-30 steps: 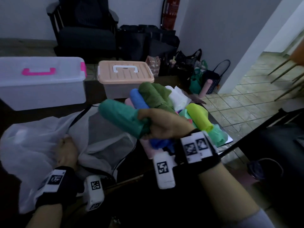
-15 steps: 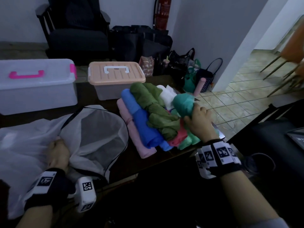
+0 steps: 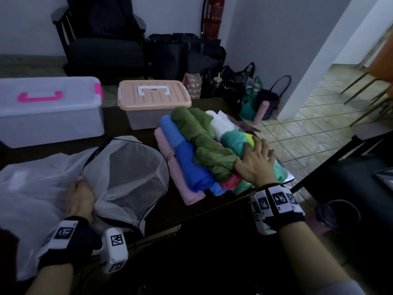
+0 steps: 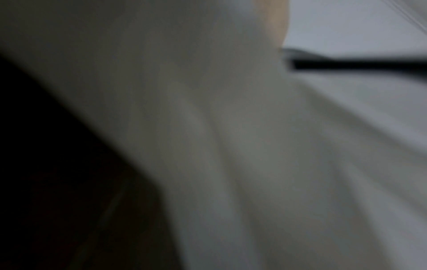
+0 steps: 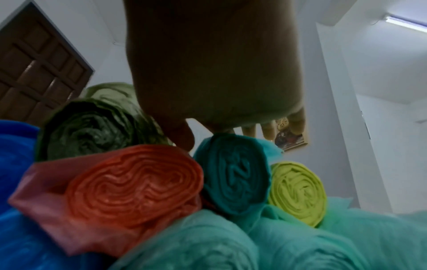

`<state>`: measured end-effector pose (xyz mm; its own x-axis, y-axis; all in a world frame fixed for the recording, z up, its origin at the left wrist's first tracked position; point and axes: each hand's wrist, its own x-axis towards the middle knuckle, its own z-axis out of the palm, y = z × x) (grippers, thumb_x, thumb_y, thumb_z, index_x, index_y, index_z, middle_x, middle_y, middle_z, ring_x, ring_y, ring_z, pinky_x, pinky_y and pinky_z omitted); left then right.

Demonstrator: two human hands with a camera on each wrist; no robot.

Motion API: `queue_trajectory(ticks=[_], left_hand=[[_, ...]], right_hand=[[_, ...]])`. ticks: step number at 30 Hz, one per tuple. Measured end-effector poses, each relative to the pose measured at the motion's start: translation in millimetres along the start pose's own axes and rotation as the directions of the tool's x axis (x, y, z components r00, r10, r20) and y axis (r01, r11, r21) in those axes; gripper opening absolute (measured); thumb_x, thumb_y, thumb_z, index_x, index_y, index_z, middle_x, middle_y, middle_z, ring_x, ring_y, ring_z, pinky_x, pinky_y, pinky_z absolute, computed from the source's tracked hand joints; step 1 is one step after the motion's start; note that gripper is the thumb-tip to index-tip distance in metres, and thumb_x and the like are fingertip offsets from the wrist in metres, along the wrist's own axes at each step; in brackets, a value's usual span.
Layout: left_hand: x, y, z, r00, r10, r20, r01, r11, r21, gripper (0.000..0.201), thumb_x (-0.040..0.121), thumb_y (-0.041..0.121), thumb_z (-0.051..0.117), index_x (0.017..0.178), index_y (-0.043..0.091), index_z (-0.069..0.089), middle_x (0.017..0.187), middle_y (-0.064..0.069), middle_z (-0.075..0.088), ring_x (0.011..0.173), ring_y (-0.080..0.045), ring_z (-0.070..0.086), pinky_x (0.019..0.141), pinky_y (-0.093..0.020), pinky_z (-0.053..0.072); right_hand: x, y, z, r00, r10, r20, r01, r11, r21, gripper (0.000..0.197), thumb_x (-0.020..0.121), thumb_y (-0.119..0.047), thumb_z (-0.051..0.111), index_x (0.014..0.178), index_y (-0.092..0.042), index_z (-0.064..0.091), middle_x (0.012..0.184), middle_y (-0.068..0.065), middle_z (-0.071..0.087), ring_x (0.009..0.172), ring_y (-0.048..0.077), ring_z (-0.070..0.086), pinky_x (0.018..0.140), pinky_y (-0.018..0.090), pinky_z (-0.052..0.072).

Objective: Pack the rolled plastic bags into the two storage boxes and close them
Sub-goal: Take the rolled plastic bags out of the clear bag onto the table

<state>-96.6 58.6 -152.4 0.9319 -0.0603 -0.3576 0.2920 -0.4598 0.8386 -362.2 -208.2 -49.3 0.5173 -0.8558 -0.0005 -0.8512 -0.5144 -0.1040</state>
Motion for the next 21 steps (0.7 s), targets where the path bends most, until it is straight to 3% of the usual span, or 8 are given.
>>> queue_trajectory(ticks=[2,6,11,14,15,17,19,21], left_hand=[[1,1,0,1.000,0.001,0.003,-0.001,1.000,0.004,0.059,0.099,0.042,0.017,0.141,0.004,0.036,0.144,-0.019,0.037,0.130,-0.039,0.037,0.110,-0.050,0.027],[-2,2,1,0.999,0.027,0.018,-0.027,0.999,0.036,0.058,0.099,0.041,0.021,0.141,0.004,0.035,0.145,-0.019,0.036,0.131,-0.038,0.036,0.112,-0.048,0.025],[-14,28,-5,0.996,0.075,0.052,-0.082,0.986,0.143,0.051,0.099,0.029,0.032,0.133,-0.008,0.041,0.137,-0.028,0.043,0.123,-0.042,0.042,0.105,-0.048,0.032],[-49,47,-20,0.963,0.270,0.028,-0.260,0.888,0.379,0.071,0.092,0.041,0.049,0.142,-0.002,0.024,0.145,-0.025,0.027,0.129,-0.041,0.032,0.103,-0.052,0.031],[-65,51,-26,0.944,0.323,0.067,-0.316,0.827,0.465,0.082,0.087,0.048,0.054,0.146,0.008,0.015,0.150,-0.018,0.017,0.135,-0.038,0.024,0.105,-0.052,0.028],[-92,52,-35,0.899,0.327,0.292,-0.438,0.693,0.573,0.098,0.076,0.064,0.059,0.149,0.026,0.005,0.155,-0.004,-0.003,0.141,-0.033,0.007,0.111,-0.051,0.020],[-106,34,-37,0.829,0.169,0.533,-0.518,0.592,0.618,0.113,0.063,0.073,0.064,0.146,0.039,-0.005,0.154,0.004,-0.020,0.143,-0.031,-0.010,0.114,-0.051,0.008],[-109,9,-37,0.776,0.063,0.627,-0.566,0.506,0.651,0.125,0.055,0.075,0.067,0.143,0.045,-0.015,0.152,0.006,-0.029,0.142,-0.031,-0.020,0.115,-0.053,0.000]], right_hand=[[1,3,2,0.998,0.009,0.063,-0.013,0.998,0.054,0.066,0.087,-0.049,0.025,0.140,-0.011,0.029,0.157,0.012,0.007,0.145,0.030,-0.005,0.114,0.053,-0.004],[2,5,4,0.994,0.062,0.091,-0.077,0.981,0.178,0.058,0.097,-0.043,0.029,0.145,-0.011,0.024,0.158,0.012,0.004,0.145,0.029,-0.007,0.115,0.051,-0.006],[-5,-18,-7,0.976,-0.009,-0.218,0.077,0.950,0.303,0.062,0.097,-0.051,0.028,0.148,-0.017,0.022,0.156,0.013,0.008,0.145,0.029,-0.005,0.115,0.049,-0.002],[-13,-52,-12,0.909,-0.142,-0.392,0.283,0.901,0.329,0.065,0.091,-0.056,0.024,0.143,-0.017,0.033,0.153,0.012,0.019,0.144,0.031,0.005,0.116,0.047,0.005],[-15,-65,-12,0.889,-0.190,-0.416,0.342,0.879,0.331,0.068,0.089,-0.056,0.022,0.141,-0.015,0.036,0.152,0.014,0.022,0.144,0.032,0.008,0.116,0.046,0.006],[-16,-92,-8,0.849,-0.289,-0.443,0.452,0.832,0.323,0.069,0.088,-0.054,0.020,0.138,-0.012,0.040,0.149,0.016,0.028,0.142,0.035,0.016,0.116,0.044,0.008],[-17,-118,-1,0.814,-0.369,-0.449,0.532,0.783,0.321,0.066,0.089,-0.052,0.022,0.137,-0.011,0.042,0.147,0.015,0.033,0.139,0.035,0.022,0.116,0.043,0.010],[-22,-141,7,0.837,-0.411,-0.362,0.537,0.745,0.395,0.066,0.089,-0.053,0.025,0.139,-0.013,0.041,0.149,0.014,0.029,0.141,0.032,0.018,0.115,0.039,0.009]])
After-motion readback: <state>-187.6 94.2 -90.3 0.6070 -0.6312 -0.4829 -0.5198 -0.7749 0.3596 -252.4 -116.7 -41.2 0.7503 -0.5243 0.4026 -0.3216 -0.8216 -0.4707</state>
